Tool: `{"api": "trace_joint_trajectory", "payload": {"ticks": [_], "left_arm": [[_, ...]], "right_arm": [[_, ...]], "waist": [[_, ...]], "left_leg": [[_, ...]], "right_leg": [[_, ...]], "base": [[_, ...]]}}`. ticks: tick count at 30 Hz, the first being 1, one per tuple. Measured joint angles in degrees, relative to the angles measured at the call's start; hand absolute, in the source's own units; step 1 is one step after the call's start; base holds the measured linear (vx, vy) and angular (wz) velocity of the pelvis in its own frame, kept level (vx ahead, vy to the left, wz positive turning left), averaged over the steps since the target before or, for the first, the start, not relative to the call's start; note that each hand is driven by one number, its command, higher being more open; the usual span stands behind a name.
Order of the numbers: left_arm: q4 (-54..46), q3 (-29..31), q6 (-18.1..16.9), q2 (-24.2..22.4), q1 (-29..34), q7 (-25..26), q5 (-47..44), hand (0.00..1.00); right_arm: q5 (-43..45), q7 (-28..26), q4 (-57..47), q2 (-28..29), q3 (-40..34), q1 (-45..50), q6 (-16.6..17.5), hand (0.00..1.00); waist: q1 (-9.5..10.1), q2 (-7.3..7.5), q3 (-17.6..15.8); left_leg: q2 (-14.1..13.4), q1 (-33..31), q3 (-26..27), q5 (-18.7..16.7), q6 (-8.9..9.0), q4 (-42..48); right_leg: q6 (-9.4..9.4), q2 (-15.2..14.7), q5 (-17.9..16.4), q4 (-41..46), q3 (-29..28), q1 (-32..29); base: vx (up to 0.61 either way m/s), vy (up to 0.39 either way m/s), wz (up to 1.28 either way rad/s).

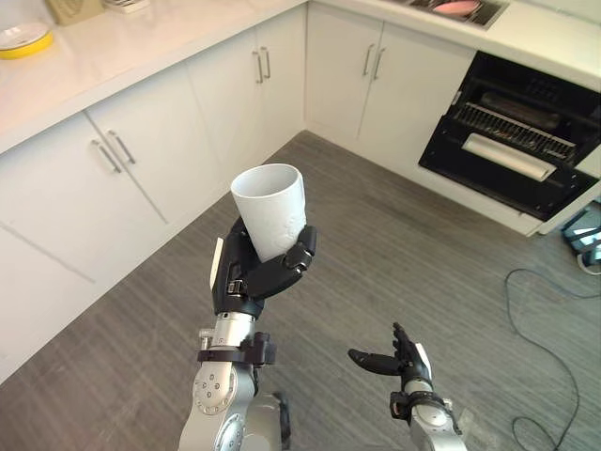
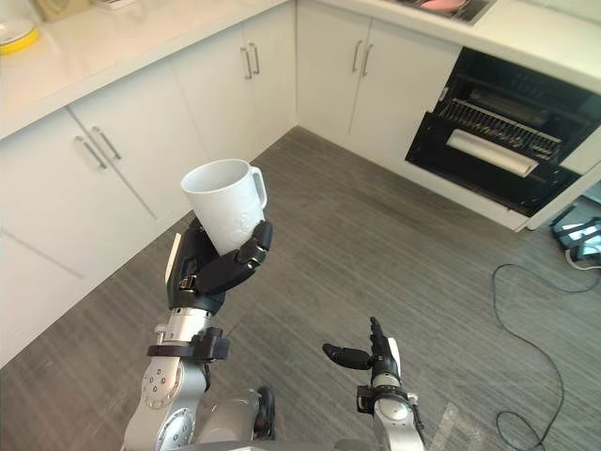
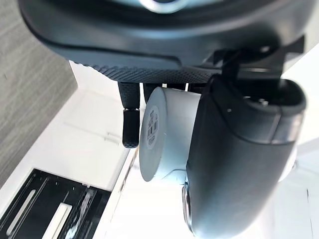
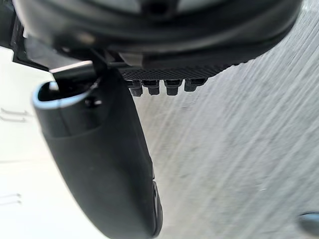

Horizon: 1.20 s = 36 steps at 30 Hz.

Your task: Walk over to the sink, pick up the cup, carry it to the dishwasher, place the cup inside the dishwasher, then close the dishwasher door

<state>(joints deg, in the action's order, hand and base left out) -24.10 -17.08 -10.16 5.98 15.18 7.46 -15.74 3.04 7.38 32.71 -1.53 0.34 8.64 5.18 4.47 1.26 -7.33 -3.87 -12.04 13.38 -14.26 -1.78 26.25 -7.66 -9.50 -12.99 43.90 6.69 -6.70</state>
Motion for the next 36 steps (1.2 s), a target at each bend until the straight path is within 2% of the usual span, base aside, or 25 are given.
{"api": "trace_joint_trajectory", "payload": {"ticks": [2, 4, 6, 9, 11, 12, 13, 14, 15, 16, 17, 18, 19, 20, 22, 23, 25, 27, 28, 29, 31, 32, 34, 35, 36], "left_arm": [[-0.5, -0.5, 0.0, 0.4, 0.2, 0.0, 0.0, 0.0], [-2.0, -1.1, 0.0, 0.4, 0.1, 0.0, 0.0, 0.0], [-3.1, -1.6, -0.2, 0.3, -0.1, 0.0, 0.0, 0.0], [-2.3, -1.6, -0.4, 0.3, -0.2, 0.0, 0.0, 0.0], [-0.5, -1.6, -0.5, 0.3, -0.2, 0.0, 0.0, 0.0], [1.6, -1.7, -0.5, 0.1, -0.3, 0.0, 0.0, 0.0], [3.2, -1.8, -0.1, -1.0, -0.4, -0.1, 0.0, 0.0], [4.6, -1.8, 0.9, -2.2, -0.4, -0.1, 0.0, 0.0], [4.7, -1.2, 1.6, -3.5, -0.2, -0.1, 0.0, 0.0], [4.7, -1.0, 1.8, -3.9, -0.2, -0.1, 0.0, 0.0], [4.7, -0.7, 1.7, -4.5, -0.2, -0.2, 0.0, 0.0], [4.2, -0.7, 1.7, -4.7, -0.1, -0.4, 0.0, 0.0], [3.8, -0.5, 1.6, -4.7, 0.1, -0.4, 0.0, 0.0], [3.3, -0.4, 1.6, -4.7, 0.3, -0.7, 0.0, 0.0], [3.3, 0.1, 1.4, -4.8, 0.7, -1.1, 0.0, 0.0], [3.5, 0.7, 1.4, -4.8, 1.1, -1.2, 0.0, 0.0], [3.8, 1.3, 1.4, -4.8, 1.6, -1.2, 0.0, 0.0], [3.8, 2.0, 1.4, -4.8, 1.8, -1.2, 0.0, 0.0], [3.8, 2.2, 1.3, -4.6, 2.1, -1.1, 0.0, 0.0], [3.7, 2.9, 1.2, -4.1, 1.7, -1.0, 0.0, 0.0], [3.7, 2.9, 1.3, -3.7, 1.0, -0.2, 0.0, 0.0], [3.7, 2.8, 1.3, -3.4, 1.0, -0.1, 0.0, 0.0], [3.6, 2.1, 1.3, -1.9, 1.0, 0.2, 0.0, 0.0], [3.6, 1.3, 1.6, -0.6, 1.0, 0.2, 0.0, 0.0], [3.4, 0.3, 1.6, -0.1, 1.0, 0.2, 0.1, 0.0]], "right_arm": [[-0.2, -0.2, -0.7, 1.3, 0.0, 0.6, 0.0, 1.0], [-0.3, -0.4, -1.4, 2.3, 0.1, 0.9, 0.0, 1.0], [-0.3, -0.6, -1.8, 2.9, 0.1, 0.7, 0.0, 1.0], [-0.3, -0.7, -1.7, 2.8, 0.1, 0.8, 0.0, 1.0], [-0.3, -0.7, -0.4, 2.3, 0.2, 0.4, 0.0, 1.0], [-0.4, -0.7, 0.7, 1.8, 0.3, 0.7, -0.2, 1.0], [-0.4, -0.7, 1.3, 0.8, 0.4, 0.5, -0.4, 1.0], [-0.4, -0.8, 1.3, -0.2, 0.5, 0.4, -0.7, 1.0], [-0.4, -0.9, 1.1, -0.6, 0.7, 0.5, -0.7, 1.0], [-0.4, -1.0, 0.5, -0.8, 0.7, 0.8, -0.8, 1.0], [-0.3, -0.8, -1.3, -0.6, 1.5, 1.6, -0.7, 1.0], [-0.2, -0.6, -2.8, -0.7, 1.7, 2.2, -0.6, 1.0], [-0.2, -0.5, -3.4, -0.7, 1.7, 2.3, -0.5, 1.0], [-0.1, -0.2, -4.6, -0.7, 1.7, 2.4, -0.2, 1.0], [0.1, 0.0, -4.3, -1.0, 1.7, 1.4, 0.3, 1.0], [0.1, 0.0, -3.1, -1.3, 1.7, 0.6, 0.3, 1.0], [0.1, 0.0, -1.1, -1.6, 1.7, 0.1, 0.3, 1.0], [0.1, 0.1, 2.2, -2.4, 1.7, -0.4, 0.1, 1.0], [0.0, 0.1, 3.7, -2.8, 1.7, -0.5, -0.1, 1.0], [0.0, 0.1, 4.8, -2.4, 1.8, -1.1, -0.2, 1.0], [-0.1, -0.1, 4.8, -1.9, 2.5, -1.5, -0.4, 1.0], [-0.1, 0.0, 4.7, -1.6, 2.4, -1.6, -0.4, 1.0], [-0.3, -0.2, 4.4, -0.6, 2.4, -2.1, -0.4, 1.0], [-0.4, -0.3, 4.3, 0.1, 2.4, -2.3, -0.4, 1.0], [-0.4, -0.4, 4.0, 0.8, 2.4, -2.2, -0.4, 1.0]], "waist": [[-0.76, 0.15, 0.1], [-0.85, 0.43, 0.3], [-1.37, 0.7, 0.5], [-2.85, 0.29, 0.7], [-3.74, 1.13, 2.0], [-4.33, 1.37, 2.4], [-4.29, -0.84, 2.9], [-4.78, -2.47, 3.2], [-4.48, -3.1, 2.8], [-4.33, -3.5, 2.6], [-3.99, -3.72, 2.4], [-3.55, -3.86, 2.3], [-3.17, -3.75, 2.2], [-2.11, -3.59, 2.3], [-0.79, -3.51, 2.2], [-0.44, -3.29, 2.1], [-0.42, -3.05, 1.9], [-0.33, -2.9, 1.8], [0.21, -2.61, 1.9], [0.22, -1.77, 2.0], [0.2, -0.57, 1.9], [0.37, -0.38, 1.9], [0.29, 0.38, 1.3], [-0.46, 0.68, 1.3], [-0.76, 0.6, 1.2]], "left_leg": [[0.3, 4.6, 0.0, -1.9, -0.45, -1.3], [0.3, 7.9, -0.2, -3.4, -0.43, -3.4], [0.1, 10.2, -0.8, -4.8, 0.05, -4.6], [-0.1, 15.5, -1.9, -6.5, 1.78, -8.5], [0.6, 19.5, -2.6, -7.2, 3.28, -11.5], [0.7, 22.1, -3.4, -7.5, 3.73, -11.9], [-0.9, 22.7, -3.8, -7.8, 4.16, -11.3], [-2.9, 21.5, -4.9, -6.7, 6.03, -6.7], [-4.7, 19.4, -5.3, -4.1, 8.4, 1.6], [-5.8, 17.7, -5.5, -1.8, 9.04, 7.7], [-8.2, 13.2, -6.1, 3.0, 10.0, 20.5], [-10.8, 8.6, -5.5, 2.0, 9.54, 30.3], [-11.7, 6.4, -4.8, 1.0, 8.98, 33.2], [-12.6, 2.1, -3.6, -0.9, 7.59, 35.1], [-12.9, -3.6, -3.2, -3.5, 5.31, 31.4], [-11.5, -6.0, -3.8, -4.3, 4.75, 25.0], [-7.5, -7.8, -6.8, -3.9, 5.41, 12.5], [-3.5, -8.5, -10.2, 2.2, 5.69, -0.9], [-1.9, -6.5, -10.1, 9.7, 4.64, -3.7], [-0.8, -6.2, -8.8, 9.9, 2.69, -2.6], [-0.5, -7.1, -6.6, 4.5, 0.61, 3.0], [-0.5, -6.6, -5.8, 3.5, 0.26, 3.6], [0.0, -2.5, -3.6, 1.3, -0.65, 2.1], [0.8, 1.6, -2.6, 0.6, -1.13, -0.1], [0.9, 5.5, -1.7, -0.4, -1.23, -2.4]], "right_leg": [[0.52, -0.2, -0.4, 9.9, -0.9, -4.3], [2.02, 0.4, -1.3, 11.5, 0.5, -9.2], [2.94, 1.0, -1.8, 7.7, 3.1, -13.6], [4.07, 3.5, -0.3, -9.3, 7.2, -17.1], [7.52, 6.3, 8.2, -23.4, 8.3, -17.4], [11.73, 6.7, 16.2, -24.9, 7.5, -16.1], [11.76, 8.0, 15.4, -23.9, 9.0, -15.5], [12.75, 9.1, 13.2, -23.8, 10.8, -13.6], [13.23, 10.6, 11.6, -24.6, 10.9, -10.8], [13.49, 11.4, 11.2, -25.7, 10.9, -8.6], [13.47, 12.6, 10.4, -29.0, 10.4, -3.6], [13.67, 13.9, 10.3, -32.6, 9.5, 1.3], [13.77, 14.2, 10.1, -34.2, 9.0, 3.3], [13.17, 14.4, 9.4, -36.9, 7.4, 6.4], [13.06, 14.3, 8.0, -39.0, 5.1, 9.1], [12.1, 13.3, 6.9, -39.2, 3.8, 10.4], [10.28, 11.1, 4.9, -38.9, 2.7, 11.8], [7.6, 8.3, 2.5, -38.2, 1.0, 13.5], [5.5, 6.9, 1.5, -37.5, -0.9, 13.9], [4.14, 5.5, 0.5, -37.1, -1.7, 14.3], [3.72, 3.5, 0.5, -34.5, -3.7, 13.5], [3.39, 3.1, 0.3, -31.9, -4.1, 12.7], [0.83, 1.4, 0.1, -16.3, -4.5, 6.9], [-0.16, -0.4, 0.0, -4.7, -4.4, 2.5], [0.06, -1.0, -0.2, 3.3, -3.3, -0.7]], "base": [[0.36, 0.163, 0.08], [0.36, 0.098, 0.04], [0.33, 0.033, 0.13], [0.45, 0.006, 0.26], [0.65, -0.038, 0.32], [0.68, -0.07, 0.29], [0.7, -0.072, 0.34], [0.66, -0.094, 0.04], [0.64, -0.099, 0.02], [0.61, -0.108, -0.13], [0.55, -0.072, -0.1], [0.62, -0.058, -0.12], [0.54, -0.034, -0.27], [0.49, 0.011, -0.46], [0.35, 0.093, -0.52], [0.32, 0.198, -0.38], [0.35, 0.277, -0.27], [0.41, 0.358, -0.39], [0.34, 0.302, -0.55], [0.45, 0.358, -0.52], [0.45, 0.329, -0.42], [0.4, 0.319, -0.56], [0.35, 0.29, -0.48], [0.38, 0.281, -0.35], [0.31, 0.222, -0.29]]}}
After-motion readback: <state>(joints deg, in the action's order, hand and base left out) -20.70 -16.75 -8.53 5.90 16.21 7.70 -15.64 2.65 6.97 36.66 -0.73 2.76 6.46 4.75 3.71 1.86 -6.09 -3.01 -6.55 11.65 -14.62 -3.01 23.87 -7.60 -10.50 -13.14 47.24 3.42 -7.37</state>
